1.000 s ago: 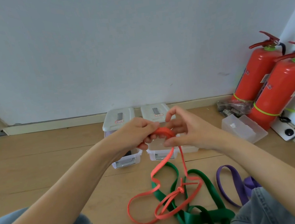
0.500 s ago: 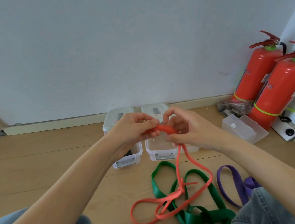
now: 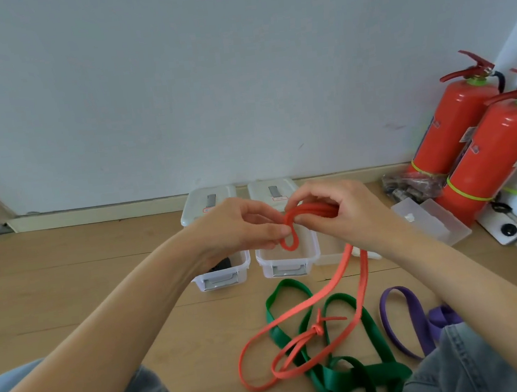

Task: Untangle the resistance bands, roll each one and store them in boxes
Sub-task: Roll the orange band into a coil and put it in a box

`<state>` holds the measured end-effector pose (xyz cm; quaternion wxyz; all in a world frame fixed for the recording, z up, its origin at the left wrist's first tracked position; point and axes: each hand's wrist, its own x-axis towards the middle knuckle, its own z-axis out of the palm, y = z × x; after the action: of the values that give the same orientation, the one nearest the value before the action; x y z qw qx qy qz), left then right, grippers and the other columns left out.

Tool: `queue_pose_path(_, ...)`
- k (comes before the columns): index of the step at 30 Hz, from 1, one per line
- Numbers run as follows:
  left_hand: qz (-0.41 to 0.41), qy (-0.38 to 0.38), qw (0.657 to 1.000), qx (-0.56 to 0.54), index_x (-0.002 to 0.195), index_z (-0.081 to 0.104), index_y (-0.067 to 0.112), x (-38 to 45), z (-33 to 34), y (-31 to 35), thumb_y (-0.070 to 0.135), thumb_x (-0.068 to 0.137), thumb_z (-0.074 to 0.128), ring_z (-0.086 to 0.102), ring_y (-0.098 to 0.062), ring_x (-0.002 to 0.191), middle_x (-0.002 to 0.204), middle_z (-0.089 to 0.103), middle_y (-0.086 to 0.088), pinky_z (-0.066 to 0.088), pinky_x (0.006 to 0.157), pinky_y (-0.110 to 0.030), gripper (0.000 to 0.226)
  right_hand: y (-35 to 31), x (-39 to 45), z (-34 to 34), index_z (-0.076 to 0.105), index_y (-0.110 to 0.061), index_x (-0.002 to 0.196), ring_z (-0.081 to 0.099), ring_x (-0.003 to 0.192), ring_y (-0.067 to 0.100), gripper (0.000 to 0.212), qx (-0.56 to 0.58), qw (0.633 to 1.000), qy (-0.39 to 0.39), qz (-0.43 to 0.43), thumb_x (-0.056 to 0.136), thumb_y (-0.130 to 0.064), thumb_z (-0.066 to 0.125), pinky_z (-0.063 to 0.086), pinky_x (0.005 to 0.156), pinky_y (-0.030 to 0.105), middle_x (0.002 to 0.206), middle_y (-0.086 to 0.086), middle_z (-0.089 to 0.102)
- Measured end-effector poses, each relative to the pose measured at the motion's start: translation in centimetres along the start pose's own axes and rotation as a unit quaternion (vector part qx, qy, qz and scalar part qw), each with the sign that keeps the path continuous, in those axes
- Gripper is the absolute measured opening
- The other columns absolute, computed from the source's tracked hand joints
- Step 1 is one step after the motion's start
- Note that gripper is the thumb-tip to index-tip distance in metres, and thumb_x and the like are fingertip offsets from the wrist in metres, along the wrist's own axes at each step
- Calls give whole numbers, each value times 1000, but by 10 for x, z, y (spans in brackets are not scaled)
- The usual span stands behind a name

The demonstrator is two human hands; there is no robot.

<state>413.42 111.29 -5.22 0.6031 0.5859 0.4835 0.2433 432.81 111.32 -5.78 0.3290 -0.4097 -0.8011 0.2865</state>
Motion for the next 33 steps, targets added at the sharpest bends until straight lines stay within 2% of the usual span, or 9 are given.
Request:
queue_pose_path(5, -6, -32, 997, -66, 91, 71, 14, 1, 4, -1, 19, 72, 73, 68, -4, 84, 86, 74, -2, 50, 69, -10, 20, -4, -1, 7, 66, -19, 89, 60, 63, 19, 7, 2, 1000, 30, -9, 84, -14, 66, 48, 64, 31, 68, 1, 65)
queue_pose_path(9, -4, -24, 994, -111, 80, 75, 13, 2, -3, -2, 24, 66, 71, 67, -3, 80, 83, 73, -3, 50, 68, -11, 19, -3, 0, 2, 66, -19, 97, 62, 68, 16, 16, 18, 1000, 9, 8, 83, -10, 67, 49, 66, 30, 79, -4, 67)
queue_pose_path(13, -2, -20, 983, -183, 74, 75, 9, 3, -12, -2, 20, 66, 70, 65, -3, 68, 80, 72, -3, 51, 65, -11, 14, -7, 1, 4, 59, -27, 106, 54, 73, -11, 41, -16, 1000, -15, -18, 73, -17, 79, 37, 65, 6, 85, -22, 59)
queue_pose_path(16, -9, -43, 978, -204, 76, 76, 9, 3, -10, -2, 19, 67, 69, 66, -2, 67, 81, 73, -2, 51, 64, -11, 15, -8, 1, 6, 64, -22, 102, 57, 70, -6, 36, -2, 999, 31, -17, 70, -22, 81, 39, 61, 9, 84, -12, 64)
queue_pose_path(19, -9, -49, 975, -218, 80, 77, 11, 3, -10, -3, 17, 66, 69, 69, -3, 77, 89, 74, -2, 51, 66, -10, 17, -8, -1, 3, 68, -25, 100, 64, 80, 0, 29, 31, 998, 49, -10, 74, -19, 77, 47, 70, 12, 88, -11, 69)
queue_pose_path(22, -16, -39, 973, -228, 81, 76, 9, 3, -9, -5, 14, 66, 69, 69, -7, 87, 95, 74, -6, 52, 68, -12, 17, -7, -1, 2, 66, -30, 102, 66, 84, 7, 32, 61, 998, 21, 20, 77, -11, 74, 52, 77, 21, 93, -8, 70)
queue_pose_path(24, -20, -32, 973, -230, 80, 76, 8, 3, -7, -6, 13, 67, 68, 70, -8, 85, 93, 74, -8, 52, 68, -12, 16, -7, 0, 2, 64, -28, 106, 63, 83, 1, 36, 40, 999, -3, 15, 76, -11, 75, 49, 74, 16, 94, -10, 69)
queue_pose_path(27, -23, -27, 974, -222, 77, 77, 9, 3, -7, -5, 14, 68, 67, 70, -7, 82, 89, 74, -7, 52, 67, -11, 14, -8, 0, 2, 64, -28, 108, 63, 91, 2, 38, 31, 999, -9, 17, 74, -16, 78, 51, 82, 24, 96, -12, 68)
queue_pose_path(33, -19, -45, 990, -135, 84, 76, 16, -1, -7, -4, 13, 69, 71, 68, -4, 87, 90, 74, 3, 52, 71, -12, 15, -8, 0, 0, 71, -22, 101, 66, 88, 5, 24, 9, 1000, 10, 0, 79, -12, 72, 52, 83, 31, 93, -8, 72)
